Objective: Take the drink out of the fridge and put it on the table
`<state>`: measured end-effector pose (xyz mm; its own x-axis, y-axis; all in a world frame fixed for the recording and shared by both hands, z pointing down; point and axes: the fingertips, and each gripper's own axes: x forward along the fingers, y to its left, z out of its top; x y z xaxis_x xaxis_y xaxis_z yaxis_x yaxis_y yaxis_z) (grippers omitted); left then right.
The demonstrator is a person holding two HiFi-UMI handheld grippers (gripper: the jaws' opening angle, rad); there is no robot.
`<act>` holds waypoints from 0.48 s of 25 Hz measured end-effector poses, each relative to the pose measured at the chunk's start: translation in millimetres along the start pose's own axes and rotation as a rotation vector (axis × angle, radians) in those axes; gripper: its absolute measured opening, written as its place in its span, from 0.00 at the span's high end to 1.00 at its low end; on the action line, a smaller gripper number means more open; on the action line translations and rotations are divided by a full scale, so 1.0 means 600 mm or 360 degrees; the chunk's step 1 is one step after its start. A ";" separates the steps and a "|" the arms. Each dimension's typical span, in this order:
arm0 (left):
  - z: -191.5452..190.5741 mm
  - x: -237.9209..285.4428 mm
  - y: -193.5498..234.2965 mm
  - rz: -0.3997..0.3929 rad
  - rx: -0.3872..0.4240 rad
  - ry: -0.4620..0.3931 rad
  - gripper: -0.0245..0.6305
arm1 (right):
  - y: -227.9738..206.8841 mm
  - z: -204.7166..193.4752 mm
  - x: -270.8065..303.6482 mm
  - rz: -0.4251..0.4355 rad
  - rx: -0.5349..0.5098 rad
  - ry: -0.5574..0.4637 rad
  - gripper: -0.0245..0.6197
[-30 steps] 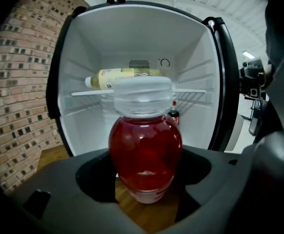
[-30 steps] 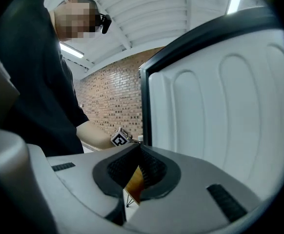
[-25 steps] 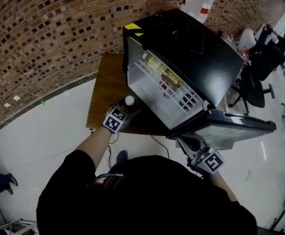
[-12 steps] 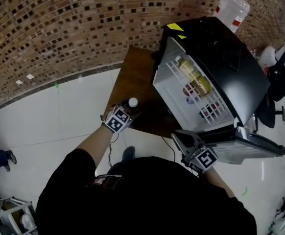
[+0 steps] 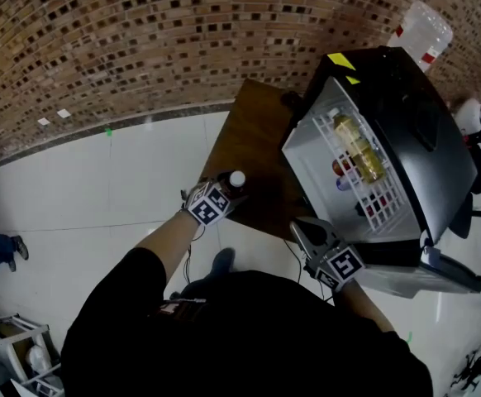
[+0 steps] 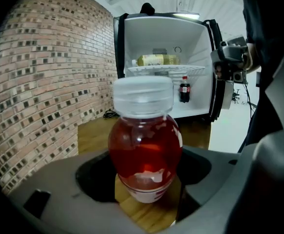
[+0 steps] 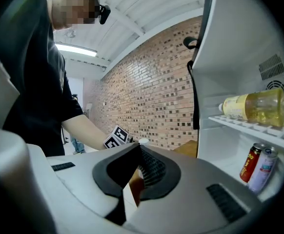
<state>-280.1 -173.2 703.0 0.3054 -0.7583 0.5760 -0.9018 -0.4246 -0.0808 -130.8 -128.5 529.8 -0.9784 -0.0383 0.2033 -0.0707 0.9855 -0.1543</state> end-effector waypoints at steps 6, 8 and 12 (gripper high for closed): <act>-0.014 0.020 0.008 -0.0019 0.0009 -0.0030 0.45 | -0.007 -0.009 0.032 0.0013 0.0015 0.0015 0.95; -0.021 0.021 0.015 -0.0012 -0.0029 -0.0057 0.45 | -0.008 -0.011 0.038 0.0019 0.0019 0.0021 0.95; -0.029 0.025 0.026 -0.0002 -0.0073 -0.0068 0.44 | -0.007 -0.014 0.039 0.0029 0.0022 0.0029 0.95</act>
<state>-295.1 -182.5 724.5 0.3184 -0.7786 0.5407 -0.9141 -0.4033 -0.0424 -151.6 -132.4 543.1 -0.9759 -0.0175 0.2177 -0.0559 0.9836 -0.1714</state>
